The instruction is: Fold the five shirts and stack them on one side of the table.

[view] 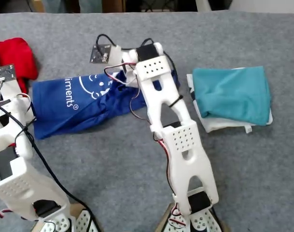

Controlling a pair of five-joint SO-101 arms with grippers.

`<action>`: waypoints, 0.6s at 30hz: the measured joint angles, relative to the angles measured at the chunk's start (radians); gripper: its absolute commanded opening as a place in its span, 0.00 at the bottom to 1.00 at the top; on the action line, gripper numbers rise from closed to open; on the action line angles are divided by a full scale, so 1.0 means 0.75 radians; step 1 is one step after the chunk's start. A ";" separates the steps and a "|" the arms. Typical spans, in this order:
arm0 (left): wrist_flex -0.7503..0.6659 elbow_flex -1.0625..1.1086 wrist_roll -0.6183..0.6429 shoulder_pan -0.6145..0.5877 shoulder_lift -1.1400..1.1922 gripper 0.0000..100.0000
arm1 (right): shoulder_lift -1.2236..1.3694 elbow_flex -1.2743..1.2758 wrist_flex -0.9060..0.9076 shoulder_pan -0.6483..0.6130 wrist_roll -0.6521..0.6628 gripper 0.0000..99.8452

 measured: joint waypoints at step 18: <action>0.002 0.000 0.000 0.000 0.000 0.05 | -0.002 -0.393 0.305 0.166 -0.456 0.02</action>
